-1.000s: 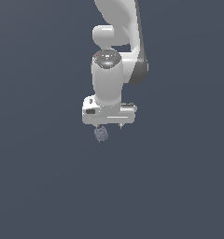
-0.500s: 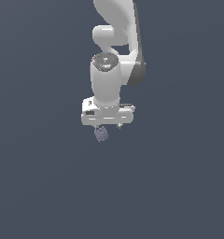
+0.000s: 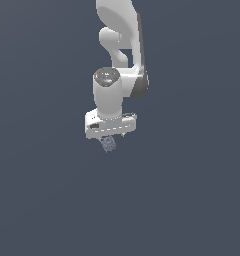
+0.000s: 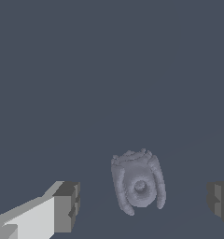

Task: Pick up the object and move it to a goal position.

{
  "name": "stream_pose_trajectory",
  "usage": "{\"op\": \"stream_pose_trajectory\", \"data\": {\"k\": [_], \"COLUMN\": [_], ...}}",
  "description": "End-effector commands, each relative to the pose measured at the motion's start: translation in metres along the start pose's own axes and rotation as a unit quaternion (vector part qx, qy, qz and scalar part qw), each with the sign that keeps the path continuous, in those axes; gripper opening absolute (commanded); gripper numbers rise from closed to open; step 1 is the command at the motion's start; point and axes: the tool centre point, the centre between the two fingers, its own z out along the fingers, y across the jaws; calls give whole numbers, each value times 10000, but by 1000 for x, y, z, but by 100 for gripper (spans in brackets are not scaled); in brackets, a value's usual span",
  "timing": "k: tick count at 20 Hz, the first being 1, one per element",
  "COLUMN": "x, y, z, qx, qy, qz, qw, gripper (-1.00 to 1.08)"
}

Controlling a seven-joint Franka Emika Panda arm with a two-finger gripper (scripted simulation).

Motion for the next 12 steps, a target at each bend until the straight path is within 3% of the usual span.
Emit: {"op": "stream_pose_trajectory", "data": {"k": [1,12], "x": [-8,-32], "y": [4,14], "z": [12,44], "qx": [6,35], "qy": [-13,-40], "qz": [-255,-990], "qw": [9997,9951], "gripper": [100,100]}}
